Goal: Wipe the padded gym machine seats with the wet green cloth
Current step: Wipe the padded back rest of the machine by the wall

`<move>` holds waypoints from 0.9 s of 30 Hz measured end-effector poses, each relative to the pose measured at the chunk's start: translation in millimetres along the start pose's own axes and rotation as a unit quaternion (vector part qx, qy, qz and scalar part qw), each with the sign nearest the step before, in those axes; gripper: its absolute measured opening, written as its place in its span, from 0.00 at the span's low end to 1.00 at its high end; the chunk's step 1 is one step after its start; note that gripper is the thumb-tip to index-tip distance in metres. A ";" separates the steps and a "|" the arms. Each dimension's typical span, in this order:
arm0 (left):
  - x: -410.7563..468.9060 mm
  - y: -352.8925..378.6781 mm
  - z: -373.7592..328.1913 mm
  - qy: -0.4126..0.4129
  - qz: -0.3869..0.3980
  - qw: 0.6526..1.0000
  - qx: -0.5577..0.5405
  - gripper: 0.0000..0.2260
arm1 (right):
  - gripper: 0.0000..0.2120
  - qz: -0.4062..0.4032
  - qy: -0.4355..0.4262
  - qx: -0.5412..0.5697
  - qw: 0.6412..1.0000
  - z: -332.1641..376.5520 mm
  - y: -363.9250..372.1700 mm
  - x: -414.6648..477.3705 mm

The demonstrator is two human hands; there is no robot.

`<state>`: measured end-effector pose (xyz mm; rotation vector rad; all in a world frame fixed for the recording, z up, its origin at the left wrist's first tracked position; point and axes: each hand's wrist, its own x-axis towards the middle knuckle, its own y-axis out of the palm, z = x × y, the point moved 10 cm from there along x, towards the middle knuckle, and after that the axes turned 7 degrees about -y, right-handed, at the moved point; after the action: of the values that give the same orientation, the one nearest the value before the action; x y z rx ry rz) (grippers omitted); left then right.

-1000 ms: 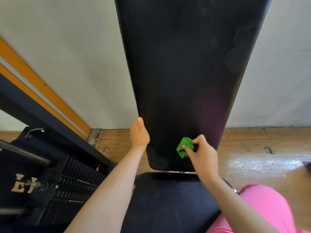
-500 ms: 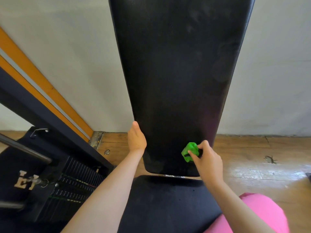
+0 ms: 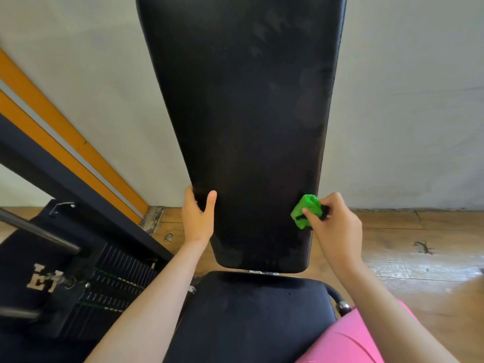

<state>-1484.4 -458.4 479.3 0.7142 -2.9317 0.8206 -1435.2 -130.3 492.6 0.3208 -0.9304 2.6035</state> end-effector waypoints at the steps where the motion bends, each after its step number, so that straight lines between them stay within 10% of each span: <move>1: 1.4 -1.8 -11.3 0.003 -0.012 1.000 -0.019 0.19 | 0.15 0.005 0.003 0.002 1.000 -3.5 0.6 -1.1; 27: -0.9 -0.7 -51.9 -0.055 -0.164 0.984 0.052 0.31 | 0.17 0.250 -0.107 -0.008 0.962 -31.3 47.7 6.5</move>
<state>-1488.8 -432.9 524.4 1.2457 -2.7607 0.9285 -1463.2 -142.7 444.0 0.4132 -1.2411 3.0605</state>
